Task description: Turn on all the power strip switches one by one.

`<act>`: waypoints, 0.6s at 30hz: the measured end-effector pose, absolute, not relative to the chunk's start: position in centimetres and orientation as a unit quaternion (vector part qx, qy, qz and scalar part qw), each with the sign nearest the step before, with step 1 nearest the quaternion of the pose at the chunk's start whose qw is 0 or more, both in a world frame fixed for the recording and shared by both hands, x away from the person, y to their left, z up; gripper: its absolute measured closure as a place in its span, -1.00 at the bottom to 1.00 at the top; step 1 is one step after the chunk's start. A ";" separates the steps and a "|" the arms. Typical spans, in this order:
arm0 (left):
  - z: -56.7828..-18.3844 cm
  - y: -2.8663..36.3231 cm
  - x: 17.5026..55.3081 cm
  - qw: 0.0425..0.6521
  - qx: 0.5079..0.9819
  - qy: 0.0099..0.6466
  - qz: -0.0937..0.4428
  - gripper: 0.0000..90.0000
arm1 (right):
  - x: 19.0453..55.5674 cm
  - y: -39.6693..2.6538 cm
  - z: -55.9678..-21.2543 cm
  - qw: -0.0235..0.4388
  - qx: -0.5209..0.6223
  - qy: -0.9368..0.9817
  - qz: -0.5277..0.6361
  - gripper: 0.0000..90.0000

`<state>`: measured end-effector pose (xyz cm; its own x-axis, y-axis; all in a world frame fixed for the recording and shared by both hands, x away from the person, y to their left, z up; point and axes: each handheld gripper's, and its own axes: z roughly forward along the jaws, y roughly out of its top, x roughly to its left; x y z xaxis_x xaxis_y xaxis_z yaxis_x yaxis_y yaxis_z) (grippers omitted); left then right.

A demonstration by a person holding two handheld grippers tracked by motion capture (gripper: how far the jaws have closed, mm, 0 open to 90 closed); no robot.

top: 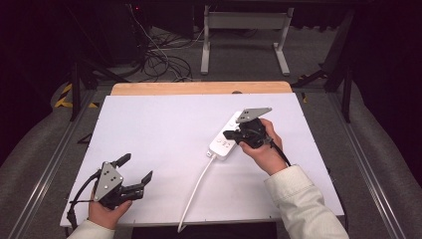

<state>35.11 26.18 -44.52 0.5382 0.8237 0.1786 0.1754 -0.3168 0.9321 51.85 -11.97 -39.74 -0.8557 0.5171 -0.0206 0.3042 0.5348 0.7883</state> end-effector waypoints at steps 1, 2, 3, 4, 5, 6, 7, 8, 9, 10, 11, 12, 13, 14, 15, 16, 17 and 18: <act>-44.5 26.2 35.1 0.477 0.736 0.341 0.338 -0.64 | 51.8 -12.0 -39.7 0.127 0.237 0.867 0.420 1.00; -44.5 26.2 35.1 0.476 0.737 0.339 0.340 -0.64 | 52.4 -11.6 -40.1 0.130 0.243 0.866 0.417 1.00; -44.5 26.2 35.1 0.476 0.737 0.339 0.340 -0.64 | 52.4 -11.6 -40.1 0.130 0.243 0.866 0.417 1.00; -44.5 26.2 35.1 0.476 0.737 0.339 0.341 -0.64 | 52.6 -11.5 -40.2 0.130 0.245 0.866 0.415 1.00; -44.5 26.2 35.1 0.475 0.737 0.340 0.340 -0.64 | 53.1 -11.3 -40.5 0.130 0.248 0.868 0.411 1.00; -44.6 26.2 35.1 0.477 0.736 0.342 0.338 -0.64 | 53.1 -11.3 -40.5 0.130 0.248 0.868 0.411 1.00; -44.6 26.2 35.1 0.477 0.736 0.342 0.338 -0.64 | 53.3 -11.2 -40.7 0.127 0.251 0.868 0.410 1.00; -44.6 26.2 35.1 0.476 0.736 0.341 0.338 -0.64 | 53.5 -11.1 -40.8 0.126 0.253 0.867 0.409 1.00; -44.6 26.2 35.1 0.476 0.736 0.341 0.338 -0.64 | 53.7 -10.9 -41.0 0.127 0.253 0.868 0.407 1.00; -44.6 26.1 35.1 0.477 0.736 0.342 0.337 -0.64 | 53.8 -10.8 -41.1 0.128 0.254 0.869 0.405 1.00; -44.6 26.1 35.1 0.476 0.737 0.342 0.337 -0.64 | 54.0 -10.7 -41.3 0.128 0.255 0.869 0.405 1.00; -44.6 26.1 35.1 0.477 0.736 0.342 0.337 -0.64 | 54.1 -10.6 -41.5 0.128 0.256 0.869 0.404 1.00; -44.6 26.1 35.1 0.477 0.736 0.342 0.336 -0.64 | 54.2 -10.5 -41.6 0.130 0.256 0.869 0.403 1.00; -44.6 26.1 35.1 0.476 0.737 0.342 0.337 -0.64 | 54.3 -10.4 -41.8 0.130 0.258 0.869 0.401 1.00; -44.6 26.1 35.1 0.476 0.737 0.342 0.337 -0.64 | 54.5 -10.3 -42.0 0.130 0.259 0.869 0.401 1.00; -44.6 26.1 35.1 0.476 0.737 0.342 0.337 -0.64 | 54.6 -10.2 -42.1 0.131 0.261 0.869 0.400 1.00; -44.6 26.1 35.2 0.476 0.737 0.342 0.337 -0.64 | 54.8 -10.1 -42.3 0.130 0.261 0.870 0.399 1.00; -44.6 26.1 35.2 0.476 0.737 0.342 0.337 -0.64 | 54.9 -10.0 -42.4 0.129 0.261 0.870 0.397 1.00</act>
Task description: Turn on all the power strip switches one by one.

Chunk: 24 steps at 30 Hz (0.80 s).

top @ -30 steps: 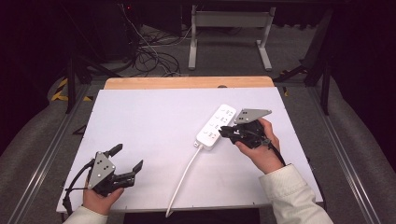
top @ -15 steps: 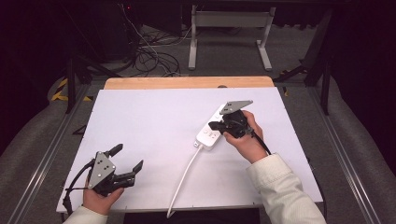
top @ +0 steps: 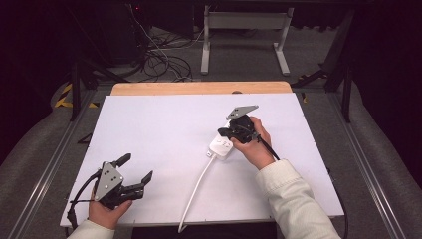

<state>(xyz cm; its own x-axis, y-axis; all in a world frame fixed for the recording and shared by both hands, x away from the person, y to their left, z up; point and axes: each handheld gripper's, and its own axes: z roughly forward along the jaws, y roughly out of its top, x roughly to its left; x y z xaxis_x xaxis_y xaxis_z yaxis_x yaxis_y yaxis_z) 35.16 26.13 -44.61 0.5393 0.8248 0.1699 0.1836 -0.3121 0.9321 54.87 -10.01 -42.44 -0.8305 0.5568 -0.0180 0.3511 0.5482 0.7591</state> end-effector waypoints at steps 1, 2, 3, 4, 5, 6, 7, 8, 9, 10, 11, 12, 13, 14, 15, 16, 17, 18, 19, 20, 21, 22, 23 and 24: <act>-44.6 26.1 35.2 0.476 0.737 0.343 0.336 -0.64 | 54.9 -9.9 -42.6 0.130 0.263 0.870 0.397 1.00; -44.6 26.1 35.2 0.476 0.737 0.343 0.336 -0.64 | 55.0 -9.8 -42.7 0.130 0.263 0.870 0.396 1.00; -44.6 26.1 35.2 0.476 0.737 0.343 0.336 -0.64 | 55.1 -9.8 -42.8 0.128 0.263 0.870 0.396 1.00; -44.6 26.1 35.2 0.476 0.737 0.343 0.336 -0.64 | 55.2 -9.7 -43.0 0.129 0.263 0.871 0.394 1.00; -44.6 26.1 35.2 0.476 0.737 0.343 0.336 -0.64 | 55.3 -9.6 -43.2 0.129 0.264 0.872 0.392 1.00; -44.6 26.1 35.2 0.476 0.737 0.343 0.336 -0.64 | 55.3 -9.6 -43.2 0.129 0.264 0.872 0.392 1.00; -44.6 26.2 35.2 0.476 0.737 0.343 0.336 -0.64 | 55.3 -9.5 -43.3 0.128 0.266 0.873 0.390 1.00; -44.6 26.1 35.2 0.476 0.737 0.343 0.336 -0.64 | 55.4 -9.5 -43.5 0.127 0.267 0.873 0.388 1.00; -44.6 26.2 35.2 0.475 0.737 0.342 0.337 -0.64 | 55.5 -9.5 -43.6 0.125 0.266 0.874 0.386 1.00; -44.6 26.1 35.2 0.475 0.737 0.342 0.337 -0.64 | 55.5 -9.4 -43.7 0.124 0.268 0.875 0.384 1.00; -44.7 26.1 35.2 0.474 0.738 0.342 0.337 -0.64 | 55.6 -9.3 -43.9 0.123 0.266 0.878 0.379 1.00; -44.7 26.2 35.2 0.474 0.738 0.342 0.337 -0.64 | 55.6 -9.3 -43.9 0.123 0.266 0.878 0.379 1.00; -44.7 26.2 35.2 0.475 0.738 0.343 0.337 -0.64 | 55.6 -9.3 -44.0 0.123 0.268 0.878 0.377 1.00; -44.7 26.1 35.2 0.475 0.737 0.343 0.337 -0.64 | 55.7 -9.2 -44.1 0.122 0.267 0.879 0.375 1.00; -44.7 26.2 35.2 0.474 0.738 0.343 0.337 -0.64 | 55.7 -9.2 -44.2 0.118 0.270 0.879 0.374 1.00; -44.7 26.2 35.2 0.474 0.738 0.342 0.337 -0.64 | 55.8 -9.2 -44.3 0.114 0.272 0.880 0.372 1.00; -44.7 26.2 35.2 0.474 0.738 0.342 0.337 -0.64 | 55.8 -9.1 -44.4 0.113 0.274 0.880 0.372 1.00; -44.7 26.2 35.2 0.474 0.738 0.342 0.337 -0.64 | 55.8 -9.1 -44.5 0.113 0.272 0.881 0.369 1.00; -44.7 26.2 35.2 0.474 0.738 0.342 0.337 -0.64 | 55.8 -9.0 -44.7 0.115 0.274 0.882 0.367 1.00; -44.7 26.2 35.2 0.474 0.738 0.342 0.337 -0.64 | 55.8 -8.9 -44.8 0.114 0.272 0.883 0.364 1.00; -44.7 26.2 35.2 0.474 0.738 0.342 0.337 -0.64 | 55.8 -8.9 -44.8 0.114 0.272 0.883 0.364 1.00; -44.7 26.2 35.2 0.474 0.738 0.342 0.337 -0.64 | 55.8 -8.7 -44.9 0.117 0.270 0.886 0.359 1.00; -44.6 26.2 35.2 0.474 0.738 0.343 0.337 -0.64 | 55.8 -8.7 -44.9 0.117 0.270 0.886 0.359 1.00; -44.7 26.2 35.2 0.475 0.737 0.343 0.337 -0.64 | 55.8 -8.6 -45.0 0.120 0.269 0.887 0.356 1.00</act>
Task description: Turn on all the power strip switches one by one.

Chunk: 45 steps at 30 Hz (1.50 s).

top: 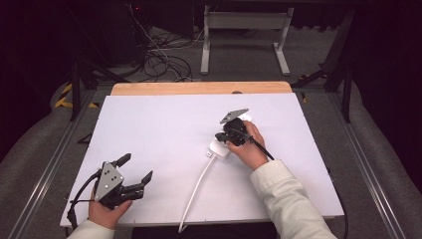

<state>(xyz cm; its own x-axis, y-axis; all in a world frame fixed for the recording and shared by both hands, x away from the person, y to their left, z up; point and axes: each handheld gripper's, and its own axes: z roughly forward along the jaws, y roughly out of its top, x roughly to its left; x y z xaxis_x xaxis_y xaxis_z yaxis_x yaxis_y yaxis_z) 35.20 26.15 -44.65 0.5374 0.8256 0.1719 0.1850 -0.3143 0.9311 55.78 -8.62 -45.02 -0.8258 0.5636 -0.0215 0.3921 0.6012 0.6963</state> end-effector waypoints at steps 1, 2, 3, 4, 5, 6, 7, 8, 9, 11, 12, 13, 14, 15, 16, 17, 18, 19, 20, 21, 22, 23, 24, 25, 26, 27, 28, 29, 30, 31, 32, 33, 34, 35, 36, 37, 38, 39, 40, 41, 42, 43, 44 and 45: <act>-44.7 26.1 35.2 0.475 0.737 0.343 0.337 -0.64 | 55.7 -8.6 -45.0 0.119 0.270 0.886 0.357 1.00; -44.6 26.2 35.2 0.474 0.738 0.342 0.338 -0.64 | 55.7 -8.6 -45.0 0.120 0.269 0.886 0.358 1.00; -44.6 26.2 35.2 0.474 0.737 0.342 0.338 -0.64 | 55.7 -8.6 -45.1 0.121 0.268 0.886 0.358 1.00; -44.6 26.2 35.2 0.474 0.737 0.342 0.338 -0.64 | 55.7 -8.6 -45.1 0.122 0.269 0.886 0.358 1.00; -44.6 26.2 35.2 0.474 0.737 0.342 0.338 -0.64 | 55.7 -8.5 -45.1 0.123 0.269 0.886 0.358 1.00; -44.6 26.2 35.2 0.474 0.737 0.343 0.338 -0.64 | 55.7 -8.6 -45.2 0.120 0.271 0.885 0.359 1.00; -44.6 26.2 35.2 0.474 0.737 0.342 0.338 -0.64 | 55.7 -8.6 -45.2 0.120 0.271 0.885 0.359 1.00; -44.6 26.2 35.2 0.474 0.737 0.342 0.338 -0.64 | 55.6 -8.6 -45.2 0.123 0.272 0.884 0.359 1.00; -44.6 26.2 35.2 0.474 0.737 0.342 0.338 -0.64 | 55.6 -8.6 -45.2 0.123 0.272 0.884 0.359 1.00; -44.6 26.2 35.1 0.474 0.738 0.342 0.338 -0.64 | 55.6 -8.5 -45.3 0.124 0.275 0.884 0.358 1.00; -44.6 26.1 35.1 0.475 0.737 0.342 0.338 -0.64 | 55.5 -8.5 -45.3 0.125 0.276 0.883 0.359 1.00; -44.6 26.1 35.1 0.475 0.737 0.341 0.338 -0.64 | 55.5 -8.5 -45.4 0.123 0.277 0.882 0.360 1.00; -44.6 26.1 35.1 0.475 0.737 0.341 0.338 -0.64 | 55.5 -8.5 -45.4 0.123 0.281 0.881 0.360 1.00; -44.6 26.1 35.1 0.475 0.737 0.342 0.337 -0.64 | 55.5 -8.5 -45.4 0.123 0.283 0.881 0.360 1.00; -44.6 26.1 35.1 0.475 0.737 0.342 0.336 -0.64 | 55.5 -8.5 -45.4 0.123 0.283 0.880 0.361 1.00; -44.6 26.1 35.1 0.476 0.737 0.342 0.337 -0.64 | 55.5 -8.5 -45.4 0.124 0.282 0.881 0.360 1.00; -44.6 26.1 35.1 0.475 0.737 0.342 0.337 -0.64 | 55.5 -8.5 -45.5 0.125 0.283 0.880 0.360 1.00; -44.6 26.1 35.1 0.475 0.737 0.342 0.337 -0.64 | 55.5 -8.5 -45.5 0.126 0.283 0.880 0.360 1.00; -44.6 26.1 35.1 0.475 0.737 0.342 0.337 -0.64 | 55.4 -8.5 -45.5 0.127 0.282 0.880 0.360 1.00; -44.6 26.2 35.1 0.475 0.737 0.341 0.338 -0.64 | 55.4 -8.5 -45.5 0.127 0.283 0.880 0.360 1.00; -44.6 26.1 35.1 0.475 0.738 0.341 0.338 -0.64 | 55.4 -8.5 -45.5 0.125 0.284 0.880 0.360 1.00; -44.6 26.1 35.1 0.475 0.738 0.341 0.338 -0.64 | 55.5 -8.6 -45.6 0.123 0.286 0.879 0.362 1.00; -44.6 26.1 35.1 0.475 0.738 0.341 0.337 -0.64 | 55.6 -8.7 -45.6 0.118 0.289 0.878 0.364 1.00; -44.6 26.1 35.1 0.476 0.738 0.342 0.336 -0.64 | 55.6 -8.7 -45.7 0.115 0.291 0.876 0.366 1.00; -44.6 26.1 35.1 0.476 0.738 0.341 0.336 -0.64 | 55.6 -8.7 -45.7 0.114 0.293 0.875 0.367 1.00; -44.6 26.1 35.1 0.476 0.737 0.341 0.337 -0.64 | 55.5 -8.6 -45.7 0.120 0.288 0.878 0.363 1.00; -44.6 26.1 35.1 0.475 0.738 0.341 0.337 -0.64 | 55.5 -8.6 -45.7 0.120 0.288 0.878 0.363 1.00; -44.7 26.2 35.1 0.474 0.738 0.342 0.337 -0.64 | 55.6 -8.5 -45.5 0.120 0.290 0.880 0.357 1.00; -44.6 26.2 35.1 0.473 0.739 0.341 0.338 -0.64 | 55.6 -8.5 -45.5 0.120 0.290 0.880 0.357 1.00; -44.7 26.2 35.2 0.474 0.738 0.341 0.338 -0.64 | 55.6 -8.5 -45.3 0.120 0.289 0.880 0.358 1.00; -44.6 26.2 35.2 0.474 0.738 0.341 0.338 -0.64 | 55.6 -8.5 -44.9 0.131 0.285 0.878 0.360 1.00; -44.6 26.2 35.2 0.474 0.738 0.342 0.338 -0.64 | 55.5 -8.7 -44.5 0.131 0.285 0.871 0.378 1.00; -44.6 26.3 35.2 0.475 0.737 0.343 0.337 -0.64 | 55.5 -8.9 -44.1 0.128 0.283 0.864 0.397 1.00; -44.7 26.3 35.3 0.475 0.737 0.343 0.337 -0.64 | 55.4 -8.9 -43.5 0.134 0.282 0.859 0.405 1.00; -44.7 26.3 35.4 0.473 0.739 0.343 0.337 -0.64 | 55.3 -8.9 -43.0 0.137 0.278 0.858 0.409 1.00; -44.7 26.2 35.4 0.473 0.739 0.344 0.334 -0.64 | 55.2 -8.8 -42.6 0.139 0.275 0.858 0.411 1.00; -44.8 26.2 35.4 0.472 0.741 0.343 0.333 -0.64 | 55.3 -8.8 -42.4 0.141 0.274 0.857 0.413 1.00; -44.8 26.2 35.4 0.470 0.742 0.342 0.335 -0.64 | 55.4 -8.8 -42.2 0.140 0.276 0.856 0.415 1.00; -44.8 26.1 35.4 0.471 0.741 0.342 0.335 -0.64 | 55.7 -8.9 -42.0 0.140 0.281 0.854 0.416 1.00; -44.7 26.1 35.3 0.473 0.739 0.343 0.335 -0.64 | 55.9 -9.1 -42.0 0.139 0.284 0.852 0.418 1.00; -44.7 26.2 35.3 0.473 0.739 0.343 0.336 -0.64 | 56.1 -9.3 -42.0 0.138 0.289 0.849 0.419 1.00; -44.7 26.2 35.3 0.473 0.739 0.343 0.336 -0.64 | 56.4 -9.6 -42.1 0.136 0.297 0.847 0.419 1.00; -44.7 26.2 35.3 0.473 0.739 0.344 0.336 -0.64 | 56.4 -9.6 -42.1 0.136 0.297 0.847 0.419 1.00; -44.7 26.3 35.3 0.472 0.739 0.344 0.335 -0.64 | 56.5 -9.7 -42.1 0.141 0.298 0.847 0.416 1.00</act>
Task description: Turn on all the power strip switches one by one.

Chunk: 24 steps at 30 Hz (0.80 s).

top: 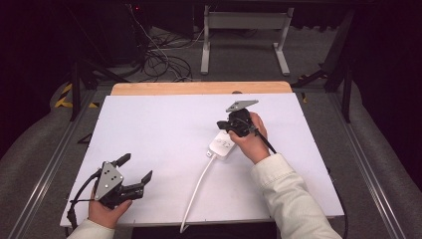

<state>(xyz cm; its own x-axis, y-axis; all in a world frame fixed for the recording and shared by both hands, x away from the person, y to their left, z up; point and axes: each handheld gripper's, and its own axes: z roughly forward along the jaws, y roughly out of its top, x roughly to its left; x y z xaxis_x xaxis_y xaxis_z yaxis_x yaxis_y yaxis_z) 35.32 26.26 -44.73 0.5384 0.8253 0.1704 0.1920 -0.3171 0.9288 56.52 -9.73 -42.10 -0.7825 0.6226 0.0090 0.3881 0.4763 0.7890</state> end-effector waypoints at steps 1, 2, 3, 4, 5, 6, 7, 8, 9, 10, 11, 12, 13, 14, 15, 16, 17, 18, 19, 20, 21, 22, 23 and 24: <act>-44.7 26.3 35.4 0.471 0.740 0.343 0.338 -0.64 | 56.5 -9.7 -42.1 0.141 0.298 0.847 0.416 1.00; -44.7 26.3 35.4 0.471 0.739 0.343 0.337 -0.64 | 56.5 -9.8 -42.1 0.141 0.299 0.847 0.416 1.00; -44.7 26.2 35.3 0.472 0.738 0.343 0.337 -0.64 | 56.5 -9.8 -42.0 0.141 0.300 0.846 0.417 1.00; -44.7 26.3 35.3 0.471 0.739 0.341 0.340 -0.64 | 56.5 -9.8 -42.0 0.142 0.300 0.846 0.417 1.00; -44.7 26.2 35.3 0.474 0.737 0.343 0.338 -0.64 | 56.5 -9.9 -42.0 0.143 0.300 0.846 0.416 1.00; -44.7 26.2 35.3 0.473 0.737 0.343 0.339 -0.64 | 56.6 -9.9 -42.0 0.143 0.301 0.846 0.416 1.00; -44.7 26.2 35.3 0.473 0.738 0.344 0.338 -0.64 | 56.6 -9.9 -42.0 0.144 0.301 0.846 0.416 1.00; -44.7 26.3 35.3 0.471 0.739 0.342 0.341 -0.64 | 56.7 -10.0 -42.0 0.146 0.302 0.846 0.415 1.00; -44.7 26.2 35.3 0.471 0.739 0.343 0.340 -0.64 | 56.7 -10.0 -42.1 0.148 0.304 0.845 0.414 1.00; -44.7 26.2 35.3 0.470 0.739 0.343 0.340 -0.64 | 56.8 -10.1 -42.1 0.149 0.305 0.846 0.411 1.00; -44.7 26.2 35.3 0.472 0.738 0.343 0.339 -0.64 | 57.0 -10.2 -42.2 0.150 0.306 0.846 0.410 1.00; -44.7 26.2 35.3 0.471 0.739 0.342 0.340 -0.64 | 57.2 -10.3 -42.3 0.151 0.305 0.847 0.408 1.00; -44.7 26.2 35.3 0.471 0.739 0.342 0.339 -0.64 | 57.3 -10.4 -42.4 0.151 0.302 0.848 0.408 1.00; -44.7 26.2 35.3 0.472 0.738 0.344 0.337 -0.64 | 57.7 -10.5 -42.8 0.159 0.291 0.854 0.401 1.00; -44.7 26.2 35.3 0.472 0.738 0.344 0.337 -0.64 | 57.7 -10.5 -42.8 0.159 0.291 0.854 0.401 1.00; -44.7 26.3 35.3 0.471 0.739 0.343 0.339 -0.64 | 57.9 -10.6 -42.9 0.160 0.292 0.856 0.395 1.00; -44.7 26.3 35.3 0.471 0.739 0.343 0.339 -0.64 | 58.1 -10.7 -43.1 0.158 0.293 0.857 0.393 1.00; -44.7 26.3 35.3 0.471 0.739 0.342 0.340 -0.64 | 58.2 -10.8 -43.2 0.156 0.296 0.858 0.391 1.00; -44.7 26.3 35.3 0.471 0.739 0.342 0.340 -0.64 | 58.3 -10.8 -43.3 0.155 0.299 0.858 0.388 1.00; -44.7 26.3 35.3 0.471 0.739 0.342 0.341 -0.64 | 58.4 -10.9 -43.4 0.154 0.300 0.860 0.384 1.00; -44.7 26.3 35.3 0.472 0.738 0.344 0.338 -0.64 | 58.5 -11.0 -43.5 0.152 0.301 0.860 0.382 1.00; -44.7 26.2 35.3 0.472 0.738 0.344 0.337 -0.64 | 58.6 -11.1 -43.6 0.152 0.302 0.861 0.379 1.00; -44.7 26.2 35.3 0.472 0.738 0.344 0.337 -0.64 | 58.7 -11.2 -43.6 0.151 0.303 0.862 0.378 1.00; -44.7 26.2 35.3 0.472 0.738 0.344 0.337 -0.64 | 58.8 -11.2 -43.7 0.147 0.303 0.863 0.375 1.00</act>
